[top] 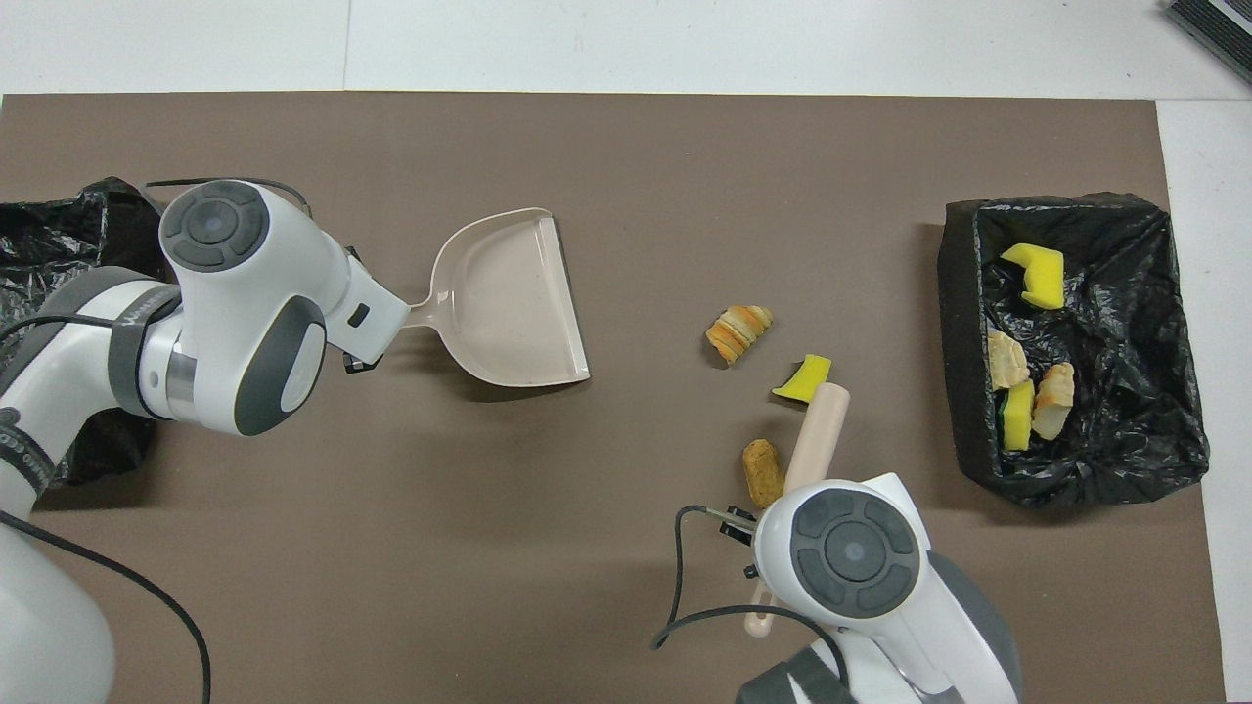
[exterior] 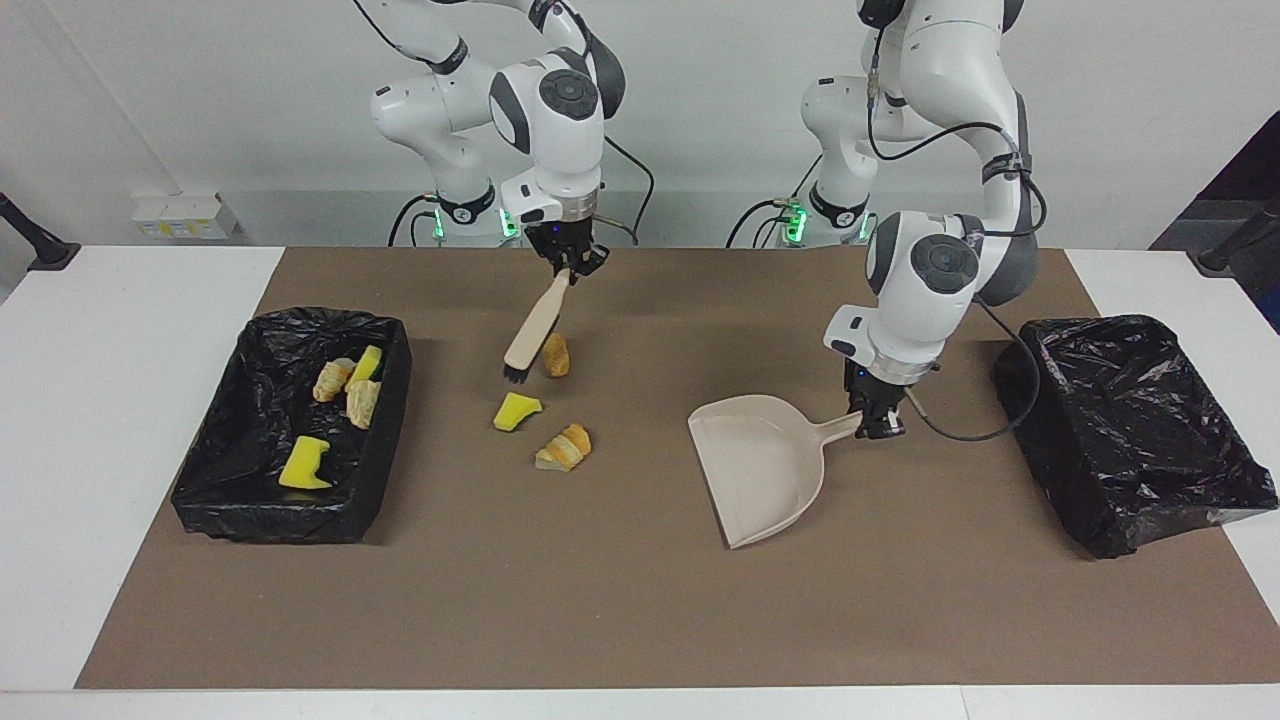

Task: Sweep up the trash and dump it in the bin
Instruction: 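Sweep the remaining sponges with the right gripper toward the dustpan held by the left gripper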

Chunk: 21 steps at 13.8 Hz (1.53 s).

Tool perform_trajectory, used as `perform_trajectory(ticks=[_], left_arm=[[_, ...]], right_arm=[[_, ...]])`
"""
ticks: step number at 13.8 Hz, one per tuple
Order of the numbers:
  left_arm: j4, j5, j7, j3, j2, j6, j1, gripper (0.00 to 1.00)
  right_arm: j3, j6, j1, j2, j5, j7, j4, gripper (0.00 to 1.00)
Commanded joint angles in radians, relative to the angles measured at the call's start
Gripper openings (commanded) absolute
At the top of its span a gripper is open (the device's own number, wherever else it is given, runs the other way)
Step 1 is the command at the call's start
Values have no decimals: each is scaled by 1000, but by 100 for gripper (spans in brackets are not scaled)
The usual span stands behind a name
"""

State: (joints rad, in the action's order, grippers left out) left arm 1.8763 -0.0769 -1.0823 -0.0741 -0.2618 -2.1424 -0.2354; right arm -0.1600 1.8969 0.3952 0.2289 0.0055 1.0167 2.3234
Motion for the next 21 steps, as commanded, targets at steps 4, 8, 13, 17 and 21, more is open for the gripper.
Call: perform_trajectory(ticks=[4,8,13,17,21], left_arm=[[59,-112,134,16,71,67,-116,0],[170,-132,150,14,131,48,-134,0],[204,-132,169,11,154,30,-166,0],[205,-127,252,10,136,-20,-188,0],[204,-116,291,10,130,-70,-188,0]], right_arm=[[-15,55,-36,55,137,74,149,0],[-13,164,-21,-49,215,98,100,0],[-12,258,-30,-339,197,97,-198,0],[-13,258,-15,-392,192,83,-320,0],[-7,147,-74,-323,189,-199,-323,0]])
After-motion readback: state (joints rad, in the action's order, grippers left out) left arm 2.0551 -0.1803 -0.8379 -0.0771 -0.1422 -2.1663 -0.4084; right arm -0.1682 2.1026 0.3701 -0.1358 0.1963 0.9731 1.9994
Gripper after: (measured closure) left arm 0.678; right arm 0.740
